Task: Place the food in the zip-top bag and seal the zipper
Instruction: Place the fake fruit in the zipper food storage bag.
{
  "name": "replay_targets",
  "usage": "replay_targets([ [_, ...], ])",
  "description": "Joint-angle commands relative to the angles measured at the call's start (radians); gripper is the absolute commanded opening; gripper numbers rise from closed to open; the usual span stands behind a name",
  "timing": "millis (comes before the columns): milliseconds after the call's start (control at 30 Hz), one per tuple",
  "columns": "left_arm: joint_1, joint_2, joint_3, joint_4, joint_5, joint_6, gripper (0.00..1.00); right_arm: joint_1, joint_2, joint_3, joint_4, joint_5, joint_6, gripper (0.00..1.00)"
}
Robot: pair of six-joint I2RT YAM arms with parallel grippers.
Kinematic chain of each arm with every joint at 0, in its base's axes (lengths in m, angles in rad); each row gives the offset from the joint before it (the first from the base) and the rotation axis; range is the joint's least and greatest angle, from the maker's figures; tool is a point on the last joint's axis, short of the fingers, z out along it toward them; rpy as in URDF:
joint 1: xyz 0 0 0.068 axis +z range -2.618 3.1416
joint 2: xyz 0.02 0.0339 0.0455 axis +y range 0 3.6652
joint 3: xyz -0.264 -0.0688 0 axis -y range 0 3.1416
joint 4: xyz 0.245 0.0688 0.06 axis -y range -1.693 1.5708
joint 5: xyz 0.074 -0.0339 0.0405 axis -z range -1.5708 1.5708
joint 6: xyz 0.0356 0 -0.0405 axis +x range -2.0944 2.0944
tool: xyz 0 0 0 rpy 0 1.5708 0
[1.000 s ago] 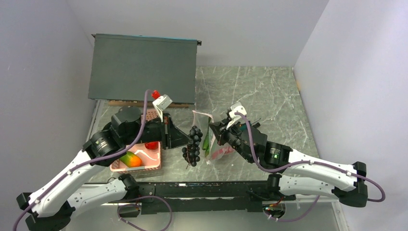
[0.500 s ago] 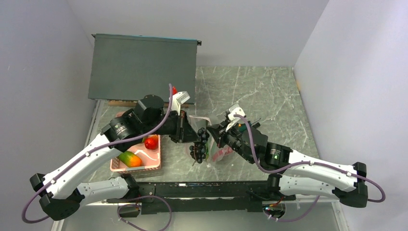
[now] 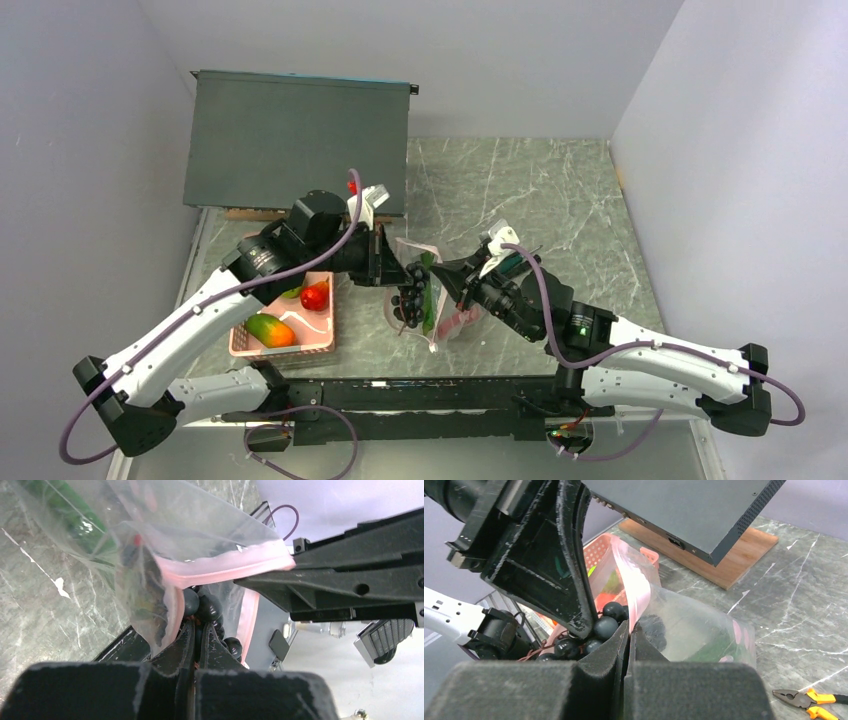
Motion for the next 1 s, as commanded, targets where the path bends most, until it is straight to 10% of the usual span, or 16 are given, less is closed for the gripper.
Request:
replay_targets([
  [0,0.027,0.009,-0.004,0.052,0.004,-0.044,0.00,0.006,0.000,0.010,0.060,-0.018,-0.014,0.00],
  [967,0.036,0.075,-0.051,0.136,-0.154,-0.191,0.11,0.006,0.022,0.018,0.050,0.017,-0.012,0.00],
])
